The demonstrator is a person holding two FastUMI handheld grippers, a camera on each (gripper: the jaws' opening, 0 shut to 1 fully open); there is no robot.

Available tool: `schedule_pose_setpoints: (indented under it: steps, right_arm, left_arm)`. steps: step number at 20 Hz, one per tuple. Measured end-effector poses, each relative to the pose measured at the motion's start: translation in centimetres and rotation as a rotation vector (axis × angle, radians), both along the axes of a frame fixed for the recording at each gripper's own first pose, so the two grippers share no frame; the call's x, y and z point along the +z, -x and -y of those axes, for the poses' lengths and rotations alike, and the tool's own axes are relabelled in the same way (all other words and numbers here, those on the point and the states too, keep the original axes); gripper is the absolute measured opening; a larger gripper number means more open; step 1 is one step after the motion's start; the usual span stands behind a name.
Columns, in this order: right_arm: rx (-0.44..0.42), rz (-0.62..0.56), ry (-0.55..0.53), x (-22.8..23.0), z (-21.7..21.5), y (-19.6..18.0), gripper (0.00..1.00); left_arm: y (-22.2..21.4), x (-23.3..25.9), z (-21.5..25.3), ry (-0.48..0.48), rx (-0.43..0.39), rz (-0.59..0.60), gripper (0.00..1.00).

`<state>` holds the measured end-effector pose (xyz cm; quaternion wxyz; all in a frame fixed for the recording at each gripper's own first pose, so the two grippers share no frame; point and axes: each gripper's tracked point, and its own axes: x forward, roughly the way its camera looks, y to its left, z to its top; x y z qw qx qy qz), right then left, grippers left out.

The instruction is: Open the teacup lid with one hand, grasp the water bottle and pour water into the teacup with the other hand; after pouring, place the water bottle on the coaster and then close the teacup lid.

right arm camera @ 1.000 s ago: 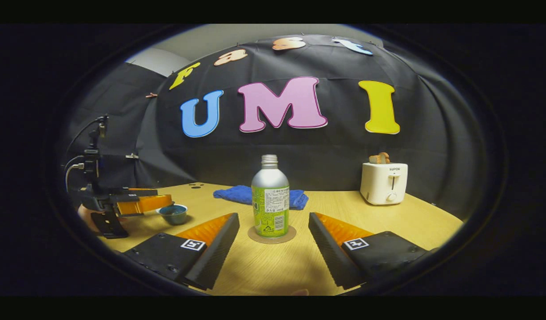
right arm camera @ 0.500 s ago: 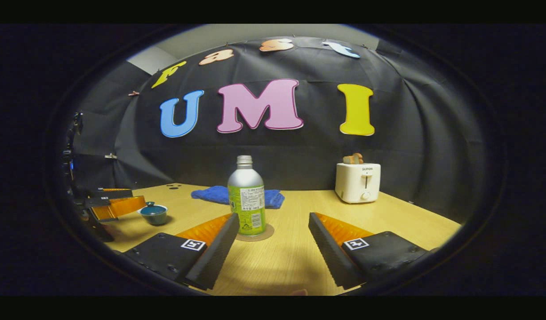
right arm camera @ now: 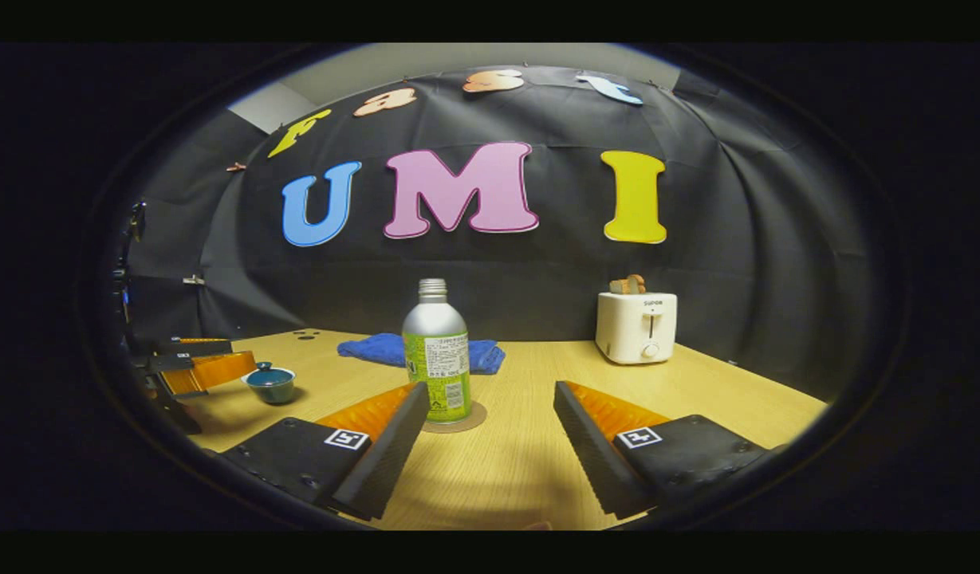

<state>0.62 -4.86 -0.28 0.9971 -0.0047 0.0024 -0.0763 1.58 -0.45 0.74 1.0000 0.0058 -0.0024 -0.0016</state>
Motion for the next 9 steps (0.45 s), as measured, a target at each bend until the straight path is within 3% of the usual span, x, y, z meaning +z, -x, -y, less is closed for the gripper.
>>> schedule_pose_setpoints:
  steps: [9]
  right_arm:
    - [0.0,0.0,0.0,-0.01,0.02,0.02,0.94]
  left_arm:
    - [0.06,-0.06,0.03,0.001,0.003,-0.002,0.95]
